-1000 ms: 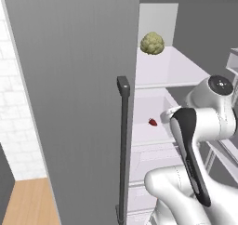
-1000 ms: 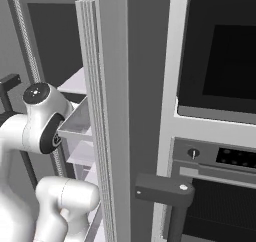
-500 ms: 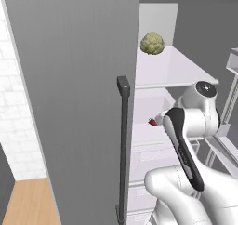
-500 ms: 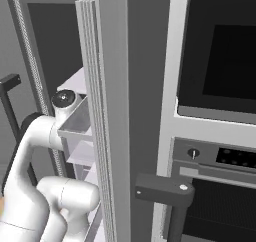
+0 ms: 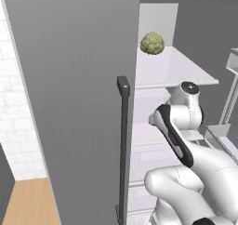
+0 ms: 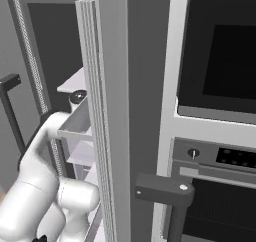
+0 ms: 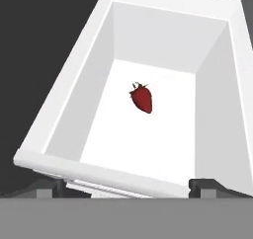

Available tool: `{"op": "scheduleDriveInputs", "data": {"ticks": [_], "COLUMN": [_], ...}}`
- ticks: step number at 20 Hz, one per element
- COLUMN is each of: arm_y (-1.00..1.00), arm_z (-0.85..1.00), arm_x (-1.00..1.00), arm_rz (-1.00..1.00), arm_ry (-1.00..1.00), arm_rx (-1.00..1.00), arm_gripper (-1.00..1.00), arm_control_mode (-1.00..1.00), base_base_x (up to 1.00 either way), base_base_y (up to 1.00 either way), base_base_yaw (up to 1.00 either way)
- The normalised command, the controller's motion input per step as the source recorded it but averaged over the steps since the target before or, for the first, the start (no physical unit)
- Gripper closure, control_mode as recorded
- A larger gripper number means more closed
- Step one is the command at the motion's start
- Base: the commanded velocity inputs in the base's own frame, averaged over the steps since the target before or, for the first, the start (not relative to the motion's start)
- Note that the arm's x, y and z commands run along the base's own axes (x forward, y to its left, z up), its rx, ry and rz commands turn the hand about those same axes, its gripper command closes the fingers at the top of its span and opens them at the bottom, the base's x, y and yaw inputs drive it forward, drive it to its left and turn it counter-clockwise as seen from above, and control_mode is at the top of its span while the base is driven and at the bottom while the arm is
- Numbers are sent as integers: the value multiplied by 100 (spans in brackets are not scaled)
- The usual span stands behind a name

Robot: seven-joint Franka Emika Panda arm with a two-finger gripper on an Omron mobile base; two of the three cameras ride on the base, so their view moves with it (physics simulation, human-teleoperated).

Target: Take the strawberry from the fridge and place it on top of the pancake, located on the dining counter.

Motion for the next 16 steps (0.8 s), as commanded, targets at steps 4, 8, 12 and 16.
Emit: {"op": "scheduleDriveInputs", "data": {"ticks": [4, 8, 12, 16], "arm_y": [-10, -7, -5, -5], "arm_z": [-43, -34, -36, -45], "arm_x": [46, 50, 51, 53], "arm_rz": [1, 0, 0, 1], "arm_ry": [0, 0, 0, 0], "arm_rx": [0, 0, 0, 0], "arm_gripper": [-100, -100, -100, -100], "arm_control_mode": [-100, -100, -100, -100], "base_base_x": [0, 0, 0, 0], "base_base_y": [0, 0, 0, 0], "base_base_yaw": [0, 0, 0, 0]}}
